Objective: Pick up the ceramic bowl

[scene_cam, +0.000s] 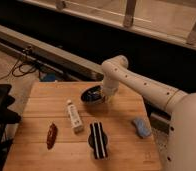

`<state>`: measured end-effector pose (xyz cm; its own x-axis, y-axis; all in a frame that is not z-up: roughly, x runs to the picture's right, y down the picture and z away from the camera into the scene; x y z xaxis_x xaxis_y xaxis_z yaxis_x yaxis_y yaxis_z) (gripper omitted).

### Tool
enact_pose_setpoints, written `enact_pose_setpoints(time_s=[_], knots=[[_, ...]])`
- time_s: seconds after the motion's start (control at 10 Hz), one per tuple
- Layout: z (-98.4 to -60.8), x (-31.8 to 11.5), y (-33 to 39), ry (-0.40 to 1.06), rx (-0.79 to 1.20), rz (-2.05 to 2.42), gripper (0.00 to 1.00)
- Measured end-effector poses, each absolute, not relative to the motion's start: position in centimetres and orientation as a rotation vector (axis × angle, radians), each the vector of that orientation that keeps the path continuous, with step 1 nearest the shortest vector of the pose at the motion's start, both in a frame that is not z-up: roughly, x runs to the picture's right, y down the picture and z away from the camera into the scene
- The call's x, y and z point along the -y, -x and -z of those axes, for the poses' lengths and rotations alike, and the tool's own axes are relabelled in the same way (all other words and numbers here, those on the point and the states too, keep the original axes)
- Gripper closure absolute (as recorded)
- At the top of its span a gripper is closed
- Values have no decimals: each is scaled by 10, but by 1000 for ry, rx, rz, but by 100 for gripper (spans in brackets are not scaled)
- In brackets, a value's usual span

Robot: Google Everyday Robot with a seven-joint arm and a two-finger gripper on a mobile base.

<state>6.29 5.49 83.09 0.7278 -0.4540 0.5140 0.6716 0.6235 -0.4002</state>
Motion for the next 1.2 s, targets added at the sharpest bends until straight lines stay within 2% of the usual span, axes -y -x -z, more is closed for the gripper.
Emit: enact_pose_setpoints(time_s=[0.3, 1.2], knots=[[-808, -35, -62, 608, 384, 678, 98], [-789, -12, -78, 594, 387, 693, 98]])
